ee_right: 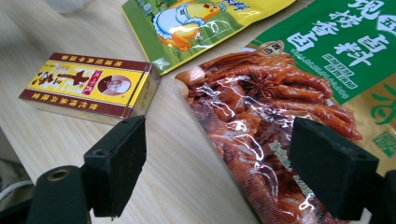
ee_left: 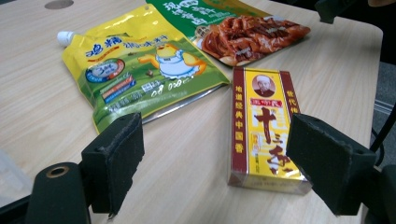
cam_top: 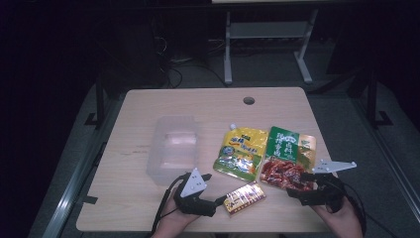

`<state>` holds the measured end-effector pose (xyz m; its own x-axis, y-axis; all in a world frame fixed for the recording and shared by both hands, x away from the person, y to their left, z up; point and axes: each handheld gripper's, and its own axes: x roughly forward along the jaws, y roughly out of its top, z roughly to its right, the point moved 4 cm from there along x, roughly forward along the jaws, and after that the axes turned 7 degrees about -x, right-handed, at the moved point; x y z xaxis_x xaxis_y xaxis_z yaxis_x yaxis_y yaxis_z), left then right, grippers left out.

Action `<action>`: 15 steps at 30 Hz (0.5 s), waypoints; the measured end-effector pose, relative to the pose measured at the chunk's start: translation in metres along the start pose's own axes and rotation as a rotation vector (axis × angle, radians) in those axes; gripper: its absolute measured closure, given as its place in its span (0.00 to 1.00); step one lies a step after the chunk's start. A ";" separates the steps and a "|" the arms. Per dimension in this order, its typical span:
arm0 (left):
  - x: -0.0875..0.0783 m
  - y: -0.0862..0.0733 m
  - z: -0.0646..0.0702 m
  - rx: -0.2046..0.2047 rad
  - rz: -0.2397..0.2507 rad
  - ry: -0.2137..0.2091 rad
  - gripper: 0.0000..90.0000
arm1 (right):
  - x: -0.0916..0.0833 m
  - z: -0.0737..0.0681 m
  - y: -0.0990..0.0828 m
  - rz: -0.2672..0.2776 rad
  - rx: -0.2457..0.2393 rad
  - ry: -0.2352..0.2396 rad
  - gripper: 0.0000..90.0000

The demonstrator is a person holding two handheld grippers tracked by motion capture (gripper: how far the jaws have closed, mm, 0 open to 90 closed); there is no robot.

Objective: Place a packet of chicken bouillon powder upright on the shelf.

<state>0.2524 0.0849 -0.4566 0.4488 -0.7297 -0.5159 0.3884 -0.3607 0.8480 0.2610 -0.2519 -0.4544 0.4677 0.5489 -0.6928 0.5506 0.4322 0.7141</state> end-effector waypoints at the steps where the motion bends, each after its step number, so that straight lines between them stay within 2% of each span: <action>1: 0.001 0.001 0.000 0.002 0.001 0.005 0.21 | 0.000 0.001 0.000 0.002 0.000 0.001 0.20; 4: 0.002 0.004 -0.001 -0.007 0.008 0.011 0.20 | -0.002 0.003 0.003 0.032 0.027 0.035 0.20; 6: 0.003 0.005 -0.002 -0.008 0.012 0.019 0.21 | -0.001 0.006 0.007 0.035 0.034 0.041 0.19; 10: 0.004 0.010 -0.004 -0.019 0.014 0.020 0.22 | 0.000 0.008 0.012 0.030 0.047 0.046 0.18; 15: 0.008 0.019 -0.007 -0.004 0.001 0.034 0.26 | 0.001 0.013 0.024 0.034 0.038 0.035 0.17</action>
<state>0.2687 0.0765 -0.4451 0.4759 -0.7101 -0.5189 0.3914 -0.3574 0.8480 0.2836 -0.2502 -0.4391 0.4624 0.5875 -0.6641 0.5611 0.3860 0.7322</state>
